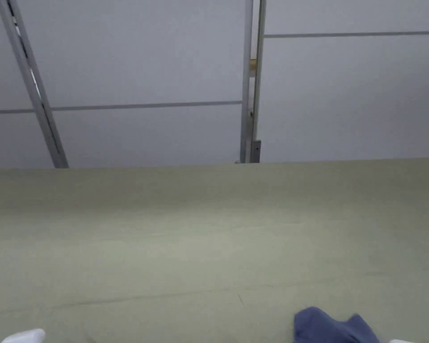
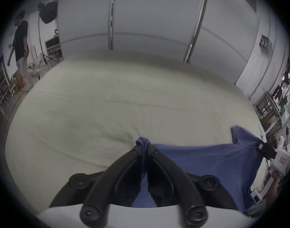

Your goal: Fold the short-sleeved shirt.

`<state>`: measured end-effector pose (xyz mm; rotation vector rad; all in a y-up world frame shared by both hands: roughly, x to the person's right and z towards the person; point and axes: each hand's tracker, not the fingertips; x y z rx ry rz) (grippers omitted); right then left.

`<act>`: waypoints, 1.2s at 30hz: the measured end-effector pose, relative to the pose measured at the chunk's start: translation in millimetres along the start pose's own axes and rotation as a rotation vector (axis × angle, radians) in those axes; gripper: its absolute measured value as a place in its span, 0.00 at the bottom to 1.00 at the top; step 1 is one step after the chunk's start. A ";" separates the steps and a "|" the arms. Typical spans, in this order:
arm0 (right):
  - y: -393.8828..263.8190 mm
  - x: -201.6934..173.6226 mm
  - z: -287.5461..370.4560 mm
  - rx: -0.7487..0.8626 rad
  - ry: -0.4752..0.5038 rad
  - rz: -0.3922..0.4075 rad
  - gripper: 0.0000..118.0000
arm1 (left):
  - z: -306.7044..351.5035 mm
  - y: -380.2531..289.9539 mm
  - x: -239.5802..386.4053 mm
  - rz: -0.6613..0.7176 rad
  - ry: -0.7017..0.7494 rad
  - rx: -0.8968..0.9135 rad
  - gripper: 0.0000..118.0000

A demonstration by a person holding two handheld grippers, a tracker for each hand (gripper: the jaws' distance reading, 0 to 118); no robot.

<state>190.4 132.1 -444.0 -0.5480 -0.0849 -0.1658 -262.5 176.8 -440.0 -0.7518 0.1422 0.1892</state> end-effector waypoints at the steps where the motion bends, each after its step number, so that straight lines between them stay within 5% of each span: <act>1: 4.6 -0.7 21.9 0.068 -0.003 -0.012 0.05 | 18.8 -3.4 1.5 0.000 0.010 0.054 0.04; 3: 16.4 -3.8 69.1 0.162 0.025 -0.057 0.05 | 60.4 -11.4 8.4 -0.005 0.034 0.176 0.04; 10: 38.7 -22.6 212.8 0.473 0.074 -0.033 0.05 | 204.2 -46.0 33.7 0.010 0.118 0.664 0.04; 18: 67.7 -40.5 318.6 0.759 0.095 -0.036 0.05 | 293.4 -55.5 39.3 0.054 0.085 0.902 0.04; 26: 127.0 -43.9 300.3 0.778 0.164 -0.027 0.05 | 288.9 11.8 38.3 0.030 0.021 0.897 0.04; 36: 266.3 -71.6 193.9 0.803 0.161 0.020 0.05 | 221.7 175.2 60.5 0.005 -0.033 0.896 0.04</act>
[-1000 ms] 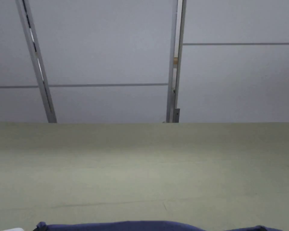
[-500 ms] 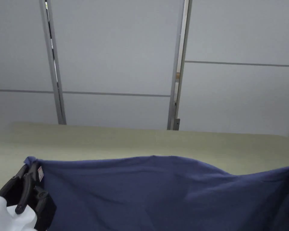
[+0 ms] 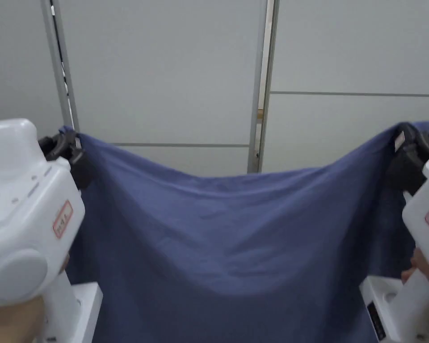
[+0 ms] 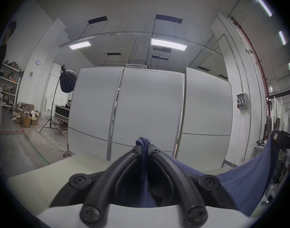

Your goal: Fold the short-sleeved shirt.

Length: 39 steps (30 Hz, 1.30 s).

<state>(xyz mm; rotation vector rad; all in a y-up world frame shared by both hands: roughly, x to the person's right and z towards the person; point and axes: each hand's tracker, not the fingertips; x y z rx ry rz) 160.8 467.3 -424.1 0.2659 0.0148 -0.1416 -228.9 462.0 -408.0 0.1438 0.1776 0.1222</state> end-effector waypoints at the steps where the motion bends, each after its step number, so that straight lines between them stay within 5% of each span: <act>1: 0.8 -0.9 -17.2 0.007 -0.002 0.010 0.05 | -17.9 3.3 1.7 0.002 0.002 0.002 0.04; 10: 8.4 -8.2 -110.0 0.090 0.006 0.057 0.05 | -115.5 14.6 13.1 0.029 0.025 0.076 0.04; 20: -26.1 0.3 -120.7 0.062 0.034 0.089 0.05 | -121.5 -23.8 9.3 0.032 0.021 0.069 0.04; 27: -83.3 9.5 -54.9 -0.101 0.038 0.104 0.05 | -73.6 -72.1 -18.6 0.044 0.060 -0.070 0.04; 39: -154.4 25.3 152.4 -0.474 -0.005 0.117 0.05 | 116.4 -153.1 -52.3 -0.059 0.086 -0.358 0.04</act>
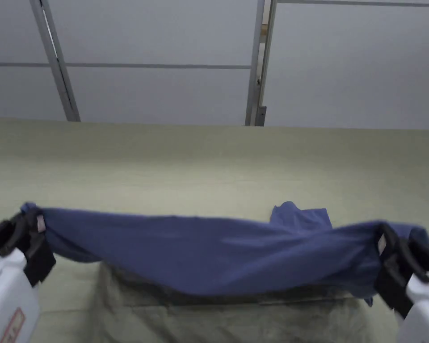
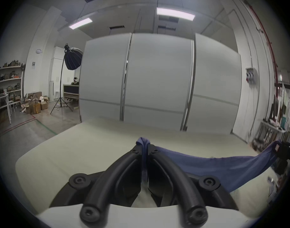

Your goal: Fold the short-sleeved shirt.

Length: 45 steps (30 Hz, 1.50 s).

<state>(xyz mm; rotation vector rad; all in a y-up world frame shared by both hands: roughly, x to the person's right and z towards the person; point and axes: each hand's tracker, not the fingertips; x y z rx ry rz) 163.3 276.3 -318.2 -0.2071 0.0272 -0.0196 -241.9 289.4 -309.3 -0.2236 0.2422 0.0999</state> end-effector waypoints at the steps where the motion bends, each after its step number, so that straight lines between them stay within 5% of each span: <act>1: -13.8 0.8 12.8 -0.036 -0.006 -0.004 0.05 | 11.1 -13.1 -3.8 -0.016 0.003 -0.042 0.04; 17: -174.0 32.7 84.7 -0.702 0.011 -0.096 0.05 | 53.3 -175.4 -64.5 -0.140 -0.023 -0.717 0.04; 28: -221.1 28.3 60.5 -0.904 0.004 0.076 0.06 | 16.3 -212.1 -63.9 -0.272 -0.018 -0.921 0.04; 30: -222.5 24.6 61.6 -0.899 -0.015 0.147 0.23 | 18.7 -210.8 -63.6 -0.267 -0.020 -0.906 0.05; 31: -224.4 25.4 62.9 -0.891 -0.047 0.182 0.42 | 22.1 -205.7 -62.6 -0.267 -0.011 -0.879 0.10; 32: -223.0 27.8 65.2 -0.886 -0.068 0.194 0.78 | 27.2 -199.1 -62.7 -0.274 0.009 -0.821 0.23; 33: -218.9 31.8 69.7 -0.872 -0.075 0.183 0.94 | 35.0 -189.9 -63.7 -0.270 0.019 -0.756 0.42; 35: -193.3 38.2 87.9 -0.721 -0.107 0.097 0.96 | 51.5 -163.4 -67.2 -0.191 0.018 -0.618 0.95; 36: -177.7 42.6 95.9 -0.640 -0.122 0.035 0.96 | 63.2 -145.3 -68.5 -0.135 0.012 -0.516 1.00; 40: -107.8 53.1 124.5 -0.299 -0.176 -0.154 0.94 | 107.7 -68.3 -62.8 0.045 -0.030 -0.122 1.00; 42: -76.8 55.2 141.9 -0.126 -0.125 -0.235 0.68 | 124.7 -38.4 -59.5 0.106 -0.079 0.021 0.94; 43: -63.1 52.5 148.9 -0.034 -0.113 -0.243 0.40 | 132.2 -26.2 -57.6 0.118 -0.087 0.062 0.78; 44: -53.8 49.6 154.2 0.027 -0.123 -0.224 0.07 | 135.1 -19.1 -55.0 0.130 -0.093 0.095 0.39; 45: -44.8 44.8 158.1 0.073 -0.160 -0.194 0.06 | 138.8 -11.7 -53.4 0.142 -0.092 0.120 0.06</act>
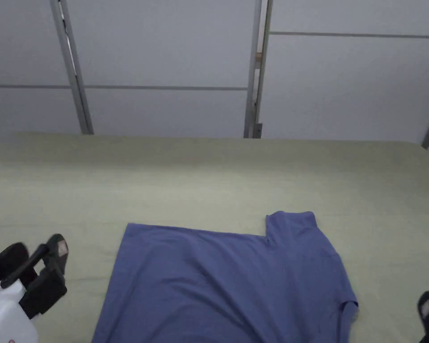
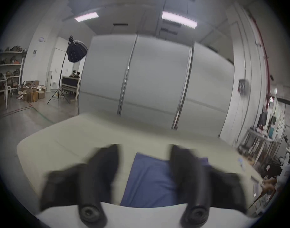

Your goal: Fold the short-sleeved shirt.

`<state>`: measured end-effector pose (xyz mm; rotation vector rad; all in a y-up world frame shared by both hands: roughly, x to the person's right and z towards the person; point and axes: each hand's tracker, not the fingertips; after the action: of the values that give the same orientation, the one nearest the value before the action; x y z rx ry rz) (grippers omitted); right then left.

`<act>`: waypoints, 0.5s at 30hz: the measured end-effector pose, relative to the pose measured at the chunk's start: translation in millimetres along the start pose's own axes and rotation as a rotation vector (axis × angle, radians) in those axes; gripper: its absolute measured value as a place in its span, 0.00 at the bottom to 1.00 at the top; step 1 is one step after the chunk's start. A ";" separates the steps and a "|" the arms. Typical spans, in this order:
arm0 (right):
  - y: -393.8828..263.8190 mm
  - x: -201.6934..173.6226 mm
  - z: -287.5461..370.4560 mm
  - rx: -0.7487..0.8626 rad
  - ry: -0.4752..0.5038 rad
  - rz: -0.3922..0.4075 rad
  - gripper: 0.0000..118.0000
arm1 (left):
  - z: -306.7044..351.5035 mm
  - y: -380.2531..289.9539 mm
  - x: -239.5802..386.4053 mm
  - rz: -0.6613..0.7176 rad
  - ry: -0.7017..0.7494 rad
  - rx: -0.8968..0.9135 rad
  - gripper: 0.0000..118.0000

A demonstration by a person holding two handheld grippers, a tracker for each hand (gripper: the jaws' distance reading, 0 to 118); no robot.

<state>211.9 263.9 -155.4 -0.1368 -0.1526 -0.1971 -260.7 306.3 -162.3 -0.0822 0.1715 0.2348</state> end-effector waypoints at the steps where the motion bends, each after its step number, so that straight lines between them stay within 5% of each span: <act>1: 5.5 -5.8 4.2 0.044 -0.037 0.023 0.05 | 1.4 3.9 1.0 0.017 0.003 0.001 0.00; 3: 14.1 -7.2 6.1 0.033 0.075 0.015 0.05 | 1.8 6.9 -1.5 0.031 -0.009 -0.034 0.00; 6: 17.4 -19.1 7.8 0.003 0.081 0.035 0.05 | -9.2 -11.0 -14.1 0.027 -0.021 -0.177 0.00; 11: 1.0 -23.6 4.9 -0.087 0.096 0.064 0.05 | -47.6 -74.4 -54.7 -0.006 -0.010 -0.746 0.01; 12: -4.0 -23.7 4.2 -0.108 0.095 0.069 0.05 | -49.7 -93.3 -64.0 -0.001 0.024 -0.804 0.18; 14: -11.9 -20.1 0.8 -0.165 0.097 0.078 0.05 | -63.0 -128.9 -80.8 0.007 0.075 -0.982 1.00; 15: -15.4 -18.9 0.0 -0.177 0.091 0.083 0.05 | -59.8 -141.8 -84.3 0.008 0.095 -1.042 1.00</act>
<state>190.4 252.4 -156.6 -0.3089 -0.0384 -0.1340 -317.1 143.9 -197.3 -1.1290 0.1285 0.3094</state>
